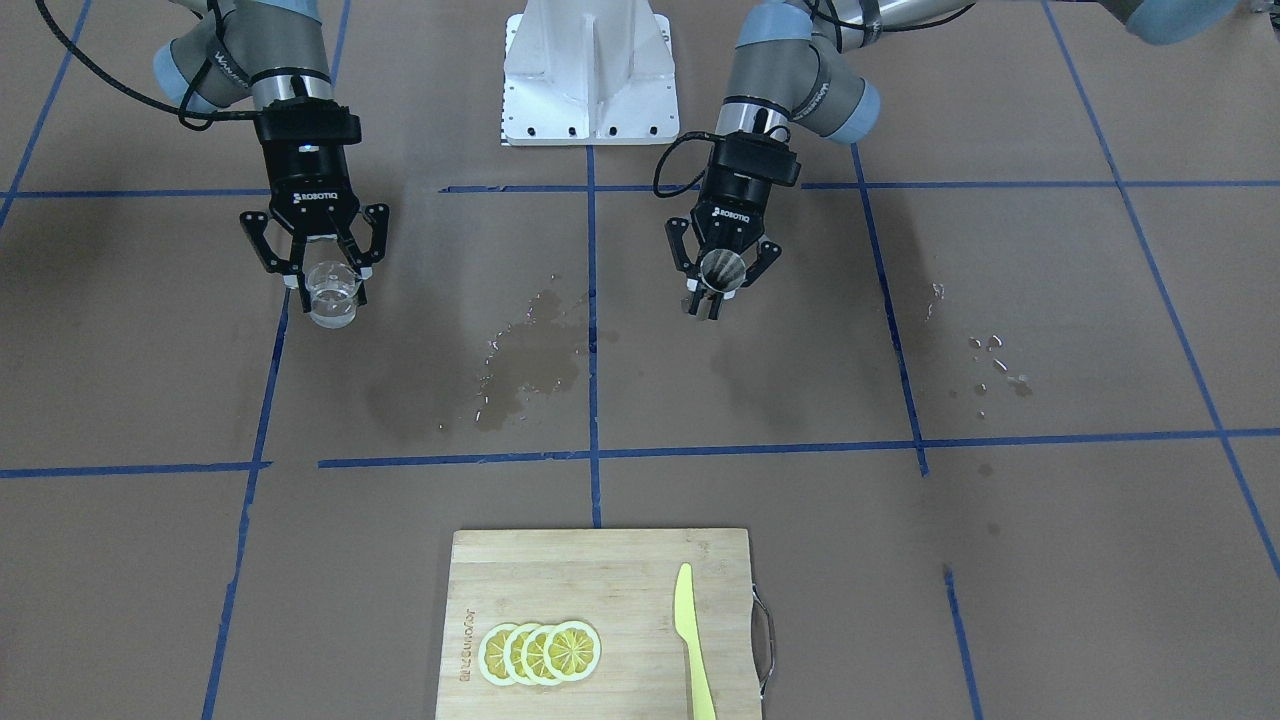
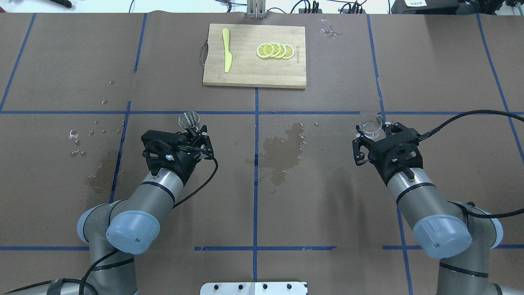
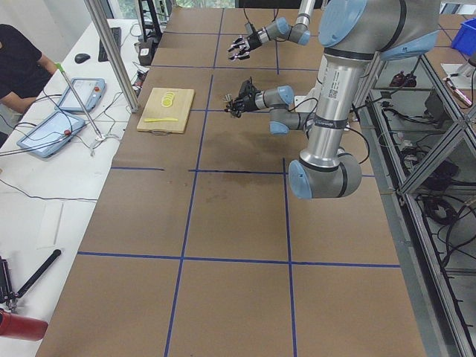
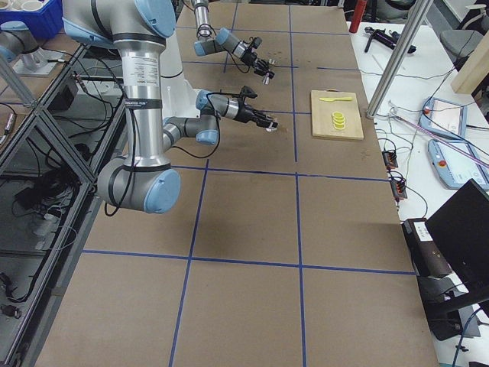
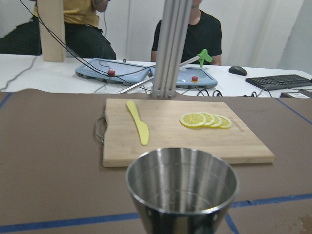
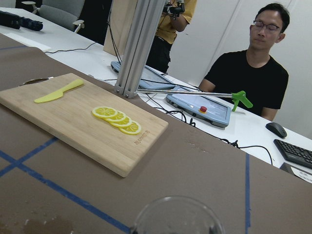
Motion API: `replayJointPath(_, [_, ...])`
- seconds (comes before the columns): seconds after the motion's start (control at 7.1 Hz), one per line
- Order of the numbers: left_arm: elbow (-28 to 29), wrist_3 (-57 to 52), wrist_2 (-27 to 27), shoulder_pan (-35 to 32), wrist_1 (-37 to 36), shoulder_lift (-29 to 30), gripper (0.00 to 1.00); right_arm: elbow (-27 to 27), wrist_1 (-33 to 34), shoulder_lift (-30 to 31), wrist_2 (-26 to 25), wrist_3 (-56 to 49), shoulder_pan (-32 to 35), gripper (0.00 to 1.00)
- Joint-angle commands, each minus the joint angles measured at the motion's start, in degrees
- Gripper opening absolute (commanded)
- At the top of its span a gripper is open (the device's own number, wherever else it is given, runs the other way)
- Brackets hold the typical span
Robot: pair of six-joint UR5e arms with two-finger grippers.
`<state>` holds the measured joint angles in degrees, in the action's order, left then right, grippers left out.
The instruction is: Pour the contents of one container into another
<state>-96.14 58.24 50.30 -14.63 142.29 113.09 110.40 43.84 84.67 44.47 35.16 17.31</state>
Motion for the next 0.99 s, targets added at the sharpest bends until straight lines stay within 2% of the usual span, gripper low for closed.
replayJointPath(0.0, [2.17,-8.89,8.37,-0.13,11.02,1.25,0.00,1.56,5.53,-4.67,6.93,-3.96,1.84,0.00])
replayJointPath(0.14, [3.22,-15.28,14.07,-1.97,14.21,1.34,0.00,1.83,7.82,-6.08,7.12,-4.14,1.67,0.00])
replayJointPath(0.28, [5.15,-26.57,19.61,-3.81,16.59,4.04,0.00,2.18,11.41,-8.27,7.73,-4.83,1.67,0.00])
replayJointPath(0.56, [9.11,-27.38,20.28,-3.83,17.58,7.30,0.00,6.73,20.46,-10.05,9.40,-7.56,1.58,0.00])
replayJointPath(0.7, [10.34,-27.48,21.50,-3.83,17.58,8.45,0.00,7.97,22.15,-10.14,11.59,-9.04,1.58,0.00])
replayJointPath(0.85, [11.57,-27.56,21.68,-3.83,17.58,9.76,0.00,8.33,22.17,-10.14,11.69,-12.63,1.58,0.00])
